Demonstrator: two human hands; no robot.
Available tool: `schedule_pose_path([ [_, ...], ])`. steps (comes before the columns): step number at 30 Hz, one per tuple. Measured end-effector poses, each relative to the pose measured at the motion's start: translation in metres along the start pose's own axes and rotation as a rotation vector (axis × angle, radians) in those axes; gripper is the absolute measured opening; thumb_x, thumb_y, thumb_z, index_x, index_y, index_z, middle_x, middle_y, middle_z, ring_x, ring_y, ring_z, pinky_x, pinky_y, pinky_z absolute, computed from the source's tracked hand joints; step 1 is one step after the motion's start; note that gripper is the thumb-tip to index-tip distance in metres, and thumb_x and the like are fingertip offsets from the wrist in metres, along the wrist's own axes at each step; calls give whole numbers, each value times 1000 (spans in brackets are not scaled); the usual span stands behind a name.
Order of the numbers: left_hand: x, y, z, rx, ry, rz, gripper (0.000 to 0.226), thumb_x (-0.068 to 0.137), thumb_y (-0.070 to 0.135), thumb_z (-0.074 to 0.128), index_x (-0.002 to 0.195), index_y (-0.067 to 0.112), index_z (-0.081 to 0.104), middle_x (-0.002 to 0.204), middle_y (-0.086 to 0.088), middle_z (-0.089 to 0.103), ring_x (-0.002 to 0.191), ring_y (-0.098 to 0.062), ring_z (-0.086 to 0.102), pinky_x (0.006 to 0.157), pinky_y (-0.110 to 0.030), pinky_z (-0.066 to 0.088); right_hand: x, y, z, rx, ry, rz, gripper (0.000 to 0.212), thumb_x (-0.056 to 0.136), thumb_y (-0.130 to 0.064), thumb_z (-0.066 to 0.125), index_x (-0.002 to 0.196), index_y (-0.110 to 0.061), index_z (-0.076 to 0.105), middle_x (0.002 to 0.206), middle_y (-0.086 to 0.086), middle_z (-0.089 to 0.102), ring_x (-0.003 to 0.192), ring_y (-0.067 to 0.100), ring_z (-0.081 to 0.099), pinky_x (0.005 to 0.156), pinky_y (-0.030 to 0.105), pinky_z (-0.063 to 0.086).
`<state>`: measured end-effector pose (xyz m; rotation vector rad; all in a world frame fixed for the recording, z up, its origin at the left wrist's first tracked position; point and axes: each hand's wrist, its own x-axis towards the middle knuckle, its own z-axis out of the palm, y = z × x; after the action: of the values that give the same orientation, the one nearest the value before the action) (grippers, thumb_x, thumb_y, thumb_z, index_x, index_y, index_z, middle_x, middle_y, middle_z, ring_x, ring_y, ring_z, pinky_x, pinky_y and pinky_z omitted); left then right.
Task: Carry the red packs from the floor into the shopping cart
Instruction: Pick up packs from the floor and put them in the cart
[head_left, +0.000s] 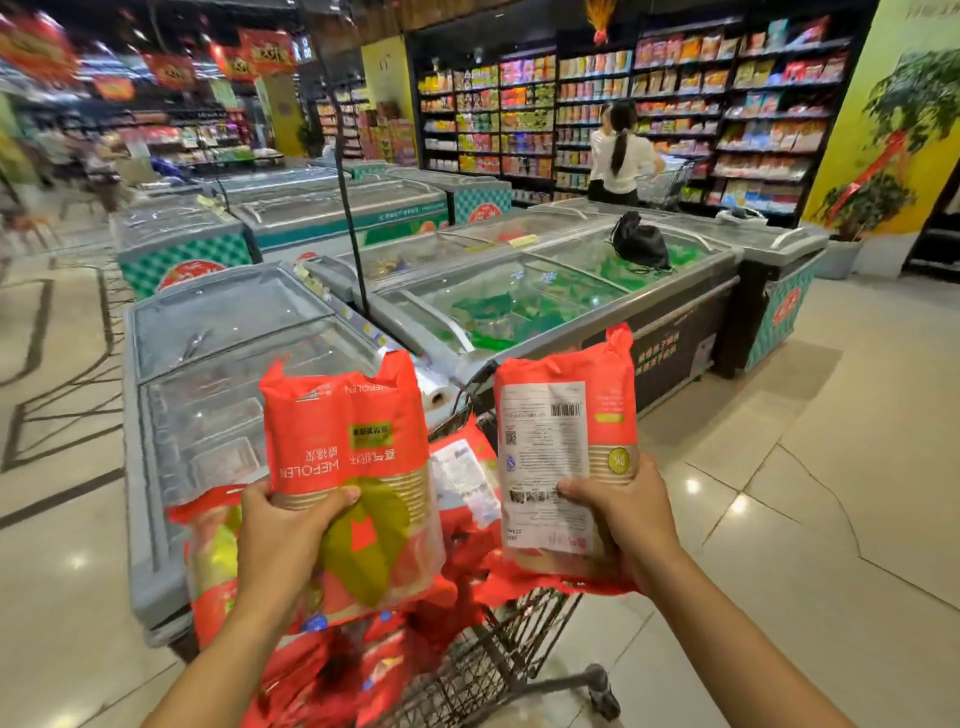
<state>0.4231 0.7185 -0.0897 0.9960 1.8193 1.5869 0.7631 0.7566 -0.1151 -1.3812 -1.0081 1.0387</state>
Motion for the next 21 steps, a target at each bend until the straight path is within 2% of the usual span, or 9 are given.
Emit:
schedule_pose_path([
  [1, 11, -4, 8, 18, 20, -13, 75, 62, 18, 99, 116, 17, 48, 102, -3, 67, 81, -14, 65, 69, -33, 50, 22, 7, 5, -5, -21, 3, 85, 44, -35, 97, 120, -18, 63, 105, 1, 79, 91, 24, 78, 85, 52, 62],
  [4, 43, -14, 33, 46, 93, -67, 85, 46, 39, 97, 115, 17, 53, 103, -4, 72, 86, -22, 71, 80, -43, 57, 90, 24, 22, -7, -99, 61, 85, 44, -33, 98, 120, -17, 63, 104, 1, 79, 91, 24, 78, 87, 51, 62],
  [7, 77, -23, 59, 89, 136, -146, 84, 46, 41, 99, 115, 13, 60, 102, -9, 75, 86, -26, 74, 79, -45, 59, 148, 40, 43, -20, -155, 94, 81, 41, -31, 97, 114, -18, 64, 100, 1, 80, 89, 25, 78, 87, 52, 61],
  [10, 105, -37, 91, 142, 163, -218, 88, 33, 59, 94, 104, 16, 64, 94, -6, 77, 83, -26, 75, 80, -48, 60, 199, 55, 67, -29, -236, 163, 70, 44, -23, 95, 107, -15, 68, 96, 4, 80, 87, 27, 78, 83, 48, 62],
  [12, 112, -45, 105, 189, 153, -259, 95, 33, 62, 95, 106, 9, 67, 88, -7, 75, 78, -27, 73, 73, -43, 57, 216, 62, 75, -62, -294, 203, 65, 50, -19, 96, 109, -10, 71, 96, 6, 80, 86, 27, 78, 82, 46, 63],
  [14, 124, -62, 121, 240, 133, -324, 95, 37, 64, 92, 102, -2, 66, 73, -7, 70, 59, -26, 65, 58, -37, 50, 241, 80, 89, -111, -357, 250, 81, 42, -31, 98, 115, -7, 69, 99, 7, 80, 87, 26, 79, 83, 49, 63],
  [16, 126, -65, 136, 308, 124, -349, 94, 39, 69, 89, 98, 1, 65, 66, -6, 69, 54, -25, 64, 56, -39, 53, 256, 91, 98, -134, -385, 275, 90, 36, -36, 97, 115, -6, 67, 98, 5, 80, 86, 24, 78, 82, 49, 64],
  [18, 135, -78, 150, 379, 152, -410, 92, 41, 73, 87, 102, 10, 62, 75, -6, 73, 66, -27, 70, 68, -45, 59, 280, 107, 120, -176, -420, 323, 93, 33, -36, 95, 114, -7, 62, 98, 5, 78, 87, 23, 78, 83, 48, 63],
  [21, 140, -76, 168, 479, 135, -477, 96, 42, 77, 78, 111, 14, 55, 95, -6, 71, 87, -30, 69, 82, -42, 54, 292, 116, 137, -223, -450, 351, 93, 34, -36, 97, 113, -8, 59, 102, 6, 77, 89, 23, 76, 86, 48, 62],
])
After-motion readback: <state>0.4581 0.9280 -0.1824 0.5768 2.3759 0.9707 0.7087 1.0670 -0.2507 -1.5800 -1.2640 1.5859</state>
